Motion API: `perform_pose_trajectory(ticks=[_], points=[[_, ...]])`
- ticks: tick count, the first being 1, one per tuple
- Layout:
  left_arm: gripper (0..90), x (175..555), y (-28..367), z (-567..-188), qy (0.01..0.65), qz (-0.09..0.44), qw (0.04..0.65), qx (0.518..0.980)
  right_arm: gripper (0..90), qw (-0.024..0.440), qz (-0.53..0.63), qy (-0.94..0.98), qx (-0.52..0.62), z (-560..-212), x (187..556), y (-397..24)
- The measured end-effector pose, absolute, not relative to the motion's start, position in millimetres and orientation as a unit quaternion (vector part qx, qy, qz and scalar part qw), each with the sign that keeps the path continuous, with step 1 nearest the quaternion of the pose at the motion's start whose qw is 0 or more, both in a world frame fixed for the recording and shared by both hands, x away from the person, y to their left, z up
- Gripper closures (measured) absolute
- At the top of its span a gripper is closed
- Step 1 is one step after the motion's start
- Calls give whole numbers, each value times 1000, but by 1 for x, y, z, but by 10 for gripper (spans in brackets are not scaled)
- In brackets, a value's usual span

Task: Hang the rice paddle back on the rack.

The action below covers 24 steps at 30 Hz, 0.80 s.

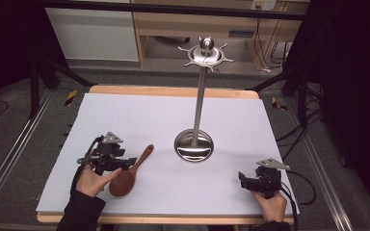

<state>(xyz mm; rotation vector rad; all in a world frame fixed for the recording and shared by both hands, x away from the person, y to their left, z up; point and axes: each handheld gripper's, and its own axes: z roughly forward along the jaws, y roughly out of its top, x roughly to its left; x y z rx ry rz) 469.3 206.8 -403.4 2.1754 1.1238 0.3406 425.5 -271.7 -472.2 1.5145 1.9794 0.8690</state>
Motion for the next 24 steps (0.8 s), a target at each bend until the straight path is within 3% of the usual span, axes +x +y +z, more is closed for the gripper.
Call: perform_pose_trajectory(ticks=[9,24], points=[[441,480,201,-410,433,118,304,840,109,249,319,727,555,-472,426,-271],[564,498,187,-434,430,78,260,861,109,239,317,727,561,-473,427,-270]])
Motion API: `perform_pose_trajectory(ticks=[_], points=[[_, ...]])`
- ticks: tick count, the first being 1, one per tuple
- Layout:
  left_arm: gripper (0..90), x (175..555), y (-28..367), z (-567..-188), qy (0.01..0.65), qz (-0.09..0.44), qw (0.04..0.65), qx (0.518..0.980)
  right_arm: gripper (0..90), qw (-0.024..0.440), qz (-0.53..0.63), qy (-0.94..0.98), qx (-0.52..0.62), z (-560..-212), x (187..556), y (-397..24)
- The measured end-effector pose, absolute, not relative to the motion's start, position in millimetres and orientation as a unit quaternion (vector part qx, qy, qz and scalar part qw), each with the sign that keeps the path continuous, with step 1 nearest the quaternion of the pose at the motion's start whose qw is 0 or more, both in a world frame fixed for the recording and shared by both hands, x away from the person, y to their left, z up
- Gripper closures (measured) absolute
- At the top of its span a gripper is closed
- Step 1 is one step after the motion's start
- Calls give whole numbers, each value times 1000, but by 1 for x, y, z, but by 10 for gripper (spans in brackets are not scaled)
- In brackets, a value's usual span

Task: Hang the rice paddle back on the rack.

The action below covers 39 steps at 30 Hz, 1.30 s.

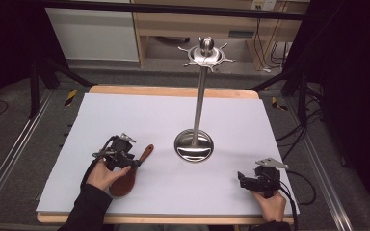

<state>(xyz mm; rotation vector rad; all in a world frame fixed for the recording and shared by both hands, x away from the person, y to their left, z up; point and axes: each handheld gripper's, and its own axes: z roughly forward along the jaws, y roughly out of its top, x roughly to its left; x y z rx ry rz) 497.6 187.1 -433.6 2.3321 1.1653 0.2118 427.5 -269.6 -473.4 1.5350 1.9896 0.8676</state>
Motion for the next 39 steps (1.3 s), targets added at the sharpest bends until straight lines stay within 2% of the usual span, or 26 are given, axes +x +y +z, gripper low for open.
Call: perform_pose_trajectory(ticks=[13,19,32,39], points=[[657,506,181,-445,434,57,227,870,109,239,315,727,561,-473,427,-269],[734,510,176,-449,435,53,210,874,110,241,313,730,557,-474,428,-270],[732,513,172,-450,435,51,191,879,110,241,313,730,557,-473,428,-270],[738,517,162,-448,430,55,153,888,110,238,310,732,558,-473,429,-269]])
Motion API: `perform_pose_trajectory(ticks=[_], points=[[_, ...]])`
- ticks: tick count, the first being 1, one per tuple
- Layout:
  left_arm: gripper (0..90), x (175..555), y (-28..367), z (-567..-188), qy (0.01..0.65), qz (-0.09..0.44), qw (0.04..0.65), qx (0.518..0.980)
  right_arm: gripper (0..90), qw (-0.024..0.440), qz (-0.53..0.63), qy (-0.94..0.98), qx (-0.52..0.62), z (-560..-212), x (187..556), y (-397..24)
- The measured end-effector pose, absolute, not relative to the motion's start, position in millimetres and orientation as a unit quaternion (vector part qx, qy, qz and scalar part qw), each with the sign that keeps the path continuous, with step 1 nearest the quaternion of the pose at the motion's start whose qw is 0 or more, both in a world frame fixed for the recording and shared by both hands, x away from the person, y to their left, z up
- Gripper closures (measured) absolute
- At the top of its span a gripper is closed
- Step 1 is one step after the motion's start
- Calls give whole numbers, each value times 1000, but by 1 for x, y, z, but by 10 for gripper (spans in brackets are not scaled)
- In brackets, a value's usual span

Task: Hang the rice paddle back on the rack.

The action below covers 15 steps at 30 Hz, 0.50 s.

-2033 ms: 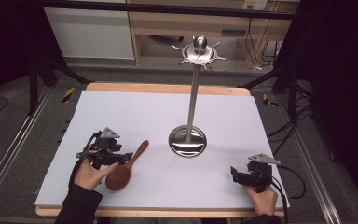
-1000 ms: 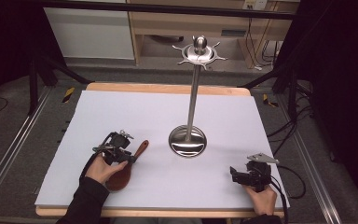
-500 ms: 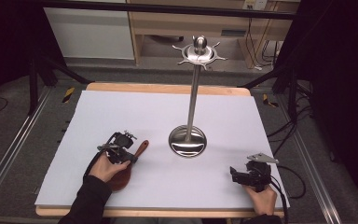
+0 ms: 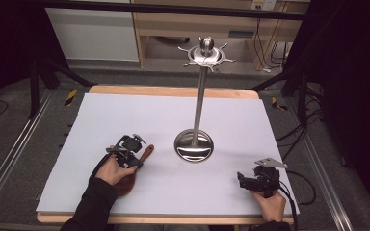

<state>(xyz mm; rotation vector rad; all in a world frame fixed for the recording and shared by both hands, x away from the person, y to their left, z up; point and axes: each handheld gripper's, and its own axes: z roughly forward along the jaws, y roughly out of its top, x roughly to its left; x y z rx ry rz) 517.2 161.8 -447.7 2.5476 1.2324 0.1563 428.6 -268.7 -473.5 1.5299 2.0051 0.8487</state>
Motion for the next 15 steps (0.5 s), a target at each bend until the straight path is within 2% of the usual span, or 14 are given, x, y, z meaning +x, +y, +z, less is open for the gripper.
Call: perform_pose_trajectory(ticks=[7,11,15], points=[[776,520,165,-447,432,49,154,887,110,234,312,731,561,-473,429,-268],[780,521,159,-446,427,53,134,893,110,233,311,732,560,-474,429,-269],[782,518,162,-447,419,58,146,894,110,236,312,733,556,-473,429,-270]])
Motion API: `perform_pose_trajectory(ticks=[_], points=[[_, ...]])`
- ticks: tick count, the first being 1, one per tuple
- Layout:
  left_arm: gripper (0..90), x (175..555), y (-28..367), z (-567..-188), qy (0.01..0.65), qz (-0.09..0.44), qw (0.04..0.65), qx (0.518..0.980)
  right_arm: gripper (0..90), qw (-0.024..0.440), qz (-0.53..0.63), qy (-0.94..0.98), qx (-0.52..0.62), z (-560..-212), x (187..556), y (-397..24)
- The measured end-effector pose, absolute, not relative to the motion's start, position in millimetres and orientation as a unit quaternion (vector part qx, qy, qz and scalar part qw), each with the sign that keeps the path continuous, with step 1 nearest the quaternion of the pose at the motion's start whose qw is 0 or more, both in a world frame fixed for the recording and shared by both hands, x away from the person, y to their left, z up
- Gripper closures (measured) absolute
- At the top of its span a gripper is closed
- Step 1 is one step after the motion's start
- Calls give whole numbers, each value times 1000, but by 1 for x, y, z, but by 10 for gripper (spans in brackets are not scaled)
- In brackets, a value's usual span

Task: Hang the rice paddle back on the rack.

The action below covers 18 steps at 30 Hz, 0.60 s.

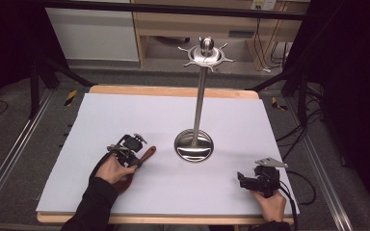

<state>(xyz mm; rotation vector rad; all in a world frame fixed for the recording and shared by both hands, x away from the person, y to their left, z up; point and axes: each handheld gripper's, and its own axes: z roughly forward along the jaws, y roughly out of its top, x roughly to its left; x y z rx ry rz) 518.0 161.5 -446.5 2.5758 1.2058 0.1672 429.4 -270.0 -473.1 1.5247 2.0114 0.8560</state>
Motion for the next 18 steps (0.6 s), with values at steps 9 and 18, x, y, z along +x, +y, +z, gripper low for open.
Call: perform_pose_trajectory(ticks=[9,18], points=[[783,507,165,-439,411,80,165,893,110,234,313,733,556,-473,429,-271],[784,493,179,-428,415,97,222,877,110,232,315,728,564,-473,429,-270]])
